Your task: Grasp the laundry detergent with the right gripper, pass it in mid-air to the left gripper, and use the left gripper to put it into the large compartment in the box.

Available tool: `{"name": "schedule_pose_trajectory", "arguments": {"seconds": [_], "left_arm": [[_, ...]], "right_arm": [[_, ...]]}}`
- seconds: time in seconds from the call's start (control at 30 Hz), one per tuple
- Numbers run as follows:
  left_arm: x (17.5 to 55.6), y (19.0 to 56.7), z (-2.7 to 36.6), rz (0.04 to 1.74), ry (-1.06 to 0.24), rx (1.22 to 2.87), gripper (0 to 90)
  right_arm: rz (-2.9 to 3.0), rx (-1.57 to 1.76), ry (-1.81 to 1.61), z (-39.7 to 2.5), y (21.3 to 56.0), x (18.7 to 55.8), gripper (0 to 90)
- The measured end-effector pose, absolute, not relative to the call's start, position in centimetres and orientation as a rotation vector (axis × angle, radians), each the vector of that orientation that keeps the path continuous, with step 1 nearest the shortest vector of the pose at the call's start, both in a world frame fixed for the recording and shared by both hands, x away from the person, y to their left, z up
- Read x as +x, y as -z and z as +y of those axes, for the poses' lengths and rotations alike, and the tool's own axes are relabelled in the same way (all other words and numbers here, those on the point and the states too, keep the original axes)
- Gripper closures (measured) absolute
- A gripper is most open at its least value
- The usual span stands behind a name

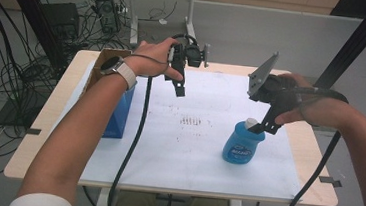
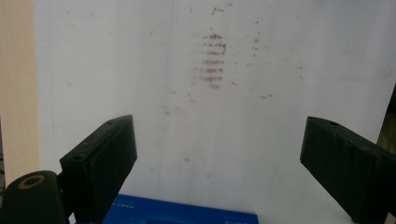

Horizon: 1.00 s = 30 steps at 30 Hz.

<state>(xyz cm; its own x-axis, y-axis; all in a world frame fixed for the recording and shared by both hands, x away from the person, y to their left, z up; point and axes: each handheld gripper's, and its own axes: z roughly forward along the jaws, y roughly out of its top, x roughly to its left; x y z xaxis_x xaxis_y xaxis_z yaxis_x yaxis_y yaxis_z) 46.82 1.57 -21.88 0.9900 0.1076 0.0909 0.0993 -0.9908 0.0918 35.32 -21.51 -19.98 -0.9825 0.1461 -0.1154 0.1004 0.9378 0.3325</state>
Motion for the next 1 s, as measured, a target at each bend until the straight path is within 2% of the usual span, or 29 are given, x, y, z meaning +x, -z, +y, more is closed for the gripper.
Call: {"name": "schedule_pose_trajectory", "arguments": {"seconds": [1.0], "left_arm": [[46.8, 22.6, 1.3, 0.162, -0.140, 3.046, 11.1]], "right_arm": [[2.954, 0.238, -0.556, -24.9, 22.8, 34.9, 5.9]]}}
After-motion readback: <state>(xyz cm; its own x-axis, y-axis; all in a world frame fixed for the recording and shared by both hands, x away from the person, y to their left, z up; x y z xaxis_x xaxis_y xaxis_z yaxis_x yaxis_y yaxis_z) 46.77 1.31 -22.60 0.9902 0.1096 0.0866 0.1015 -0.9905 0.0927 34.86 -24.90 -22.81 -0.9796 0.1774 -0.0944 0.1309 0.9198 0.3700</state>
